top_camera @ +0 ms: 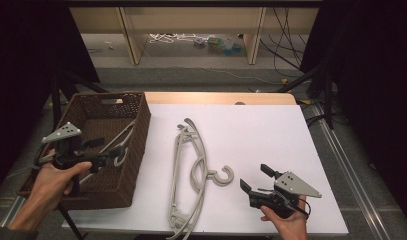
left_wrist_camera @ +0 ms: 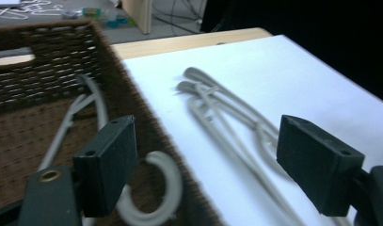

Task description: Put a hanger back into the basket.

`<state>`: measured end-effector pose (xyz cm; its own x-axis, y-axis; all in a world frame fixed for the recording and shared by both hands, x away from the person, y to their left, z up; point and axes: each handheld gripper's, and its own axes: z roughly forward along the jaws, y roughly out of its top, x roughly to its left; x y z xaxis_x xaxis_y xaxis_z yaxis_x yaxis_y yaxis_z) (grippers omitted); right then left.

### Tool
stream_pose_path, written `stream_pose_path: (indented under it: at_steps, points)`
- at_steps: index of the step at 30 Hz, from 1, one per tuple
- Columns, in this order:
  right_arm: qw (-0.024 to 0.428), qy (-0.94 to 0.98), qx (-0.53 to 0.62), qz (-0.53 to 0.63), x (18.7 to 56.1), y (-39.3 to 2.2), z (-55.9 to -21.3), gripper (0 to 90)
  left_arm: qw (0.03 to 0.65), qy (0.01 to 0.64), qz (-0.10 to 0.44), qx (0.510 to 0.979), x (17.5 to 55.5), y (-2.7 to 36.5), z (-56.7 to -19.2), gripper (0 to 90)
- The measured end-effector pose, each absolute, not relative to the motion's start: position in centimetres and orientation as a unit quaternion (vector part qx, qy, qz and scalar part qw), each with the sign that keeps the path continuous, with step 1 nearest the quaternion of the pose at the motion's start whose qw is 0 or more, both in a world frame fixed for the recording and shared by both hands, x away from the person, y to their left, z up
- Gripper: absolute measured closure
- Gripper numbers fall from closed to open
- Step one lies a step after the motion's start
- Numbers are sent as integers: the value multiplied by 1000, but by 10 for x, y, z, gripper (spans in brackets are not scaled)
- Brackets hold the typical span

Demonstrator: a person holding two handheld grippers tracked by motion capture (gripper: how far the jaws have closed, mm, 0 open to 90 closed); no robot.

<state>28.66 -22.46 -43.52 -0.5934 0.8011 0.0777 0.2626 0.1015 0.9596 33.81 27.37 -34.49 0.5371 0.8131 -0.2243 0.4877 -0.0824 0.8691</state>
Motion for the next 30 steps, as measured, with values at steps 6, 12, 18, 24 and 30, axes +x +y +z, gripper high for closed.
stream_pose_path:
  at_steps: [6, 12, 18, 24, 30]
  points:
    - [247, 698, 380, 554, 287, -225, -435, 169, 541, 431, 167, 703, 330, 251, -346, 179]
    - [243, 697, 378, 559, 286, -224, -435, 169, 559, 413, 184, 695, 324, 236, -351, 167]
    - [241, 696, 379, 561, 286, -224, -434, 166, 562, 403, 187, 698, 320, 222, -356, 162]
    - [245, 691, 376, 567, 286, -225, -434, 165, 580, 385, 191, 692, 314, 206, -366, 162]
    - [242, 694, 377, 564, 285, -225, -433, 163, 592, 378, 196, 685, 312, 201, -372, 163]
